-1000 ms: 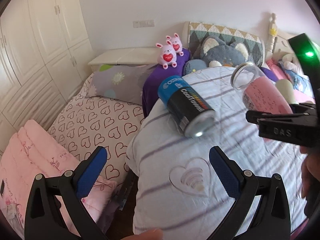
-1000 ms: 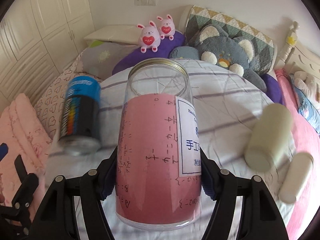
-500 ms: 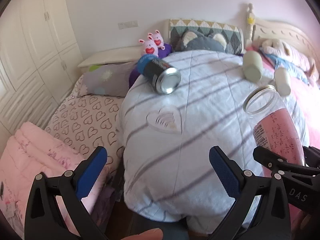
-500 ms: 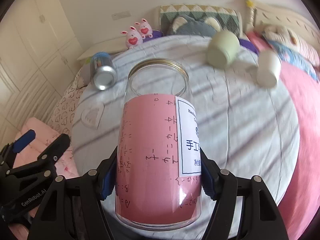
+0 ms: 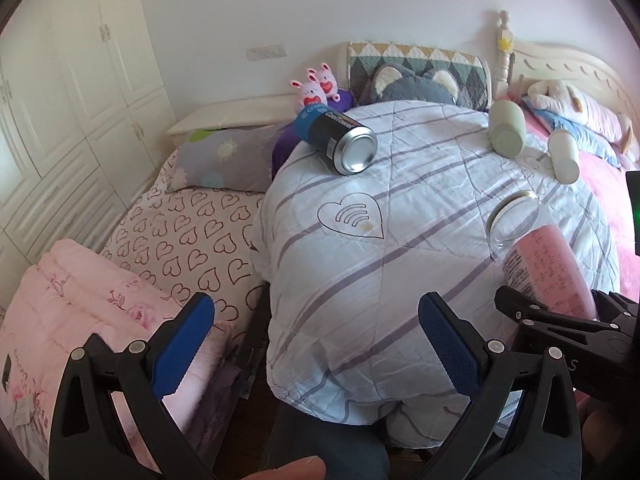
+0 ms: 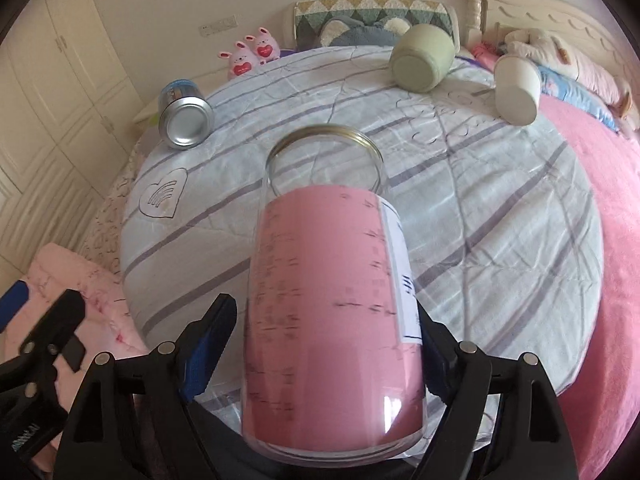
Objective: Flip cup upright
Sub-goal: 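Lift the jar with the right tool and carry it toward the left tool, then lower the jar onto the quilt on its side and open the right tool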
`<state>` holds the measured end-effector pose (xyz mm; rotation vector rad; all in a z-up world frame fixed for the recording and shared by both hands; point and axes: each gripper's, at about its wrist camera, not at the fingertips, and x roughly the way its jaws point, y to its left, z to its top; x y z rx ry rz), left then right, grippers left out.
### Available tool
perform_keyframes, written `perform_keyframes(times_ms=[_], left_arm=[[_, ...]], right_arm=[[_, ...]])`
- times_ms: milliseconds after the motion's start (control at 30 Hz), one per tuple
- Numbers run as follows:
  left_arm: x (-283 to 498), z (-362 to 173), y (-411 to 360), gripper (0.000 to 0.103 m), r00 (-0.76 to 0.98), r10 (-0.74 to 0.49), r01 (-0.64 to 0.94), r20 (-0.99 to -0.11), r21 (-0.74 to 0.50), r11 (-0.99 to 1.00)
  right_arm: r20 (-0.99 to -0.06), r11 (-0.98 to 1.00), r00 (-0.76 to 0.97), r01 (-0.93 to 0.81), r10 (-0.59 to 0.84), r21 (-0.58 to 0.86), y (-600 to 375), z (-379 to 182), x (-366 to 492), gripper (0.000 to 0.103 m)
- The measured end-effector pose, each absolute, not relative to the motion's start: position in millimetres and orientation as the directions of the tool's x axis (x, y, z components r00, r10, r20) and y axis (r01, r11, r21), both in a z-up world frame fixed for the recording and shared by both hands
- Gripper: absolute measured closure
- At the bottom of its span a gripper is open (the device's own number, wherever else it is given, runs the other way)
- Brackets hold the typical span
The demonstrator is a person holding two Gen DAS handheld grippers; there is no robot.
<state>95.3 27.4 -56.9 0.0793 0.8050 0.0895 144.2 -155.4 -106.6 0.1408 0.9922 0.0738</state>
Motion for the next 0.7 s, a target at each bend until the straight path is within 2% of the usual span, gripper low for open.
perform_keyframes(times_ms=[333,533,700], left_arm=[[77.9,-27.3,16.9,0.0,0.735,0.113,-0.051,-0.668,0.112,0.992],[57.8,-7.6,-1.5,0.0,0.776,0.108,-0.045,-0.622,0.116,0.992],[41.5,-9.2,-27.3,0.0,0.785,0.073,-0.001,-0.615,0.116,0.993]], right_arm=[[-0.752,0.987,0.645,-0.019,0.134,0.16,-165.9,-57.1,115.7,0.019],[-0.664,0.992,0.743,0.004,0.08,0.124,-188.3,-13.0,70.5,0.019],[-0.627,0.993,0.778,0.054,0.022,0.101,-209.1,-4.7,24.9,0.019]])
